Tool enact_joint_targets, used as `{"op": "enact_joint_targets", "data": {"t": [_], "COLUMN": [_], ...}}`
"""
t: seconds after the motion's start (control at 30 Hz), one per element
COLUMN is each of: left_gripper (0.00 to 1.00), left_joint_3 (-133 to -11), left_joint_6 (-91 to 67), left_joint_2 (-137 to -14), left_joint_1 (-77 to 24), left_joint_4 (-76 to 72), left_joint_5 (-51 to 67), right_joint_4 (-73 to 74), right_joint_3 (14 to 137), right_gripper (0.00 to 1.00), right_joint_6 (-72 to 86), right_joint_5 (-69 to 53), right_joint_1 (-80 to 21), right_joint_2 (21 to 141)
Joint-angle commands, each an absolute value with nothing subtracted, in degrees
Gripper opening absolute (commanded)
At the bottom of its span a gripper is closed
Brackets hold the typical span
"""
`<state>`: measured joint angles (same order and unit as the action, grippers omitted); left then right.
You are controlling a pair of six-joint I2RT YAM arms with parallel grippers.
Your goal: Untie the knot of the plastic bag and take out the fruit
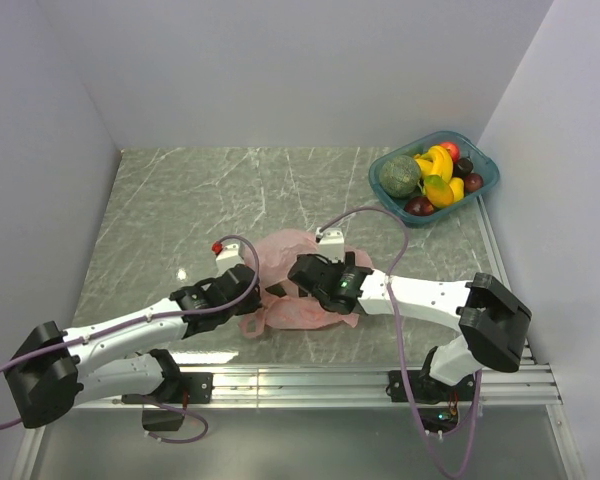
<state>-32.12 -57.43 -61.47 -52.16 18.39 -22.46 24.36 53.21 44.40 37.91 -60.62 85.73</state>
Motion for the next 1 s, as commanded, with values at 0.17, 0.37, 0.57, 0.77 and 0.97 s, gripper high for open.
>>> {"op": "enact_joint_targets", "data": {"t": [0.17,0.37,0.57,0.77,0.97], "left_gripper": [0.00,0.01,0.01,0.00,0.01], "left_joint_3": [-33.5,-33.4,-33.0,-32.4,-32.3], "left_joint_6": [-55.1,-54.4,-54.5,-54.8,-54.8], "left_joint_2": [-59.2,-59.9,-59.4,-58.1,-58.4], "left_joint_1": [-52.1,-52.1,-52.1,-52.1,-52.1], "left_joint_4": [19.2,18.7,18.4,19.0,18.7], "left_joint_5": [-19.9,-19.2,-19.0,-19.5,-19.3], "right_joint_4": [27.4,24.3,18.9,13.0,13.9], "right_joint_3": [51.0,49.0,47.4,44.8,43.7], "right_gripper": [0.91,0.93,0.97,1.00,0.63], "right_joint_6": [46.2,46.5,49.7,49.4,51.7], "right_joint_5": [33.1,31.5,35.0,35.9,39.0], "right_joint_1": [-60.9,-60.2,-59.5,-58.0,-57.7], "right_joint_2": [86.7,89.1,91.0,90.4,90.2]}}
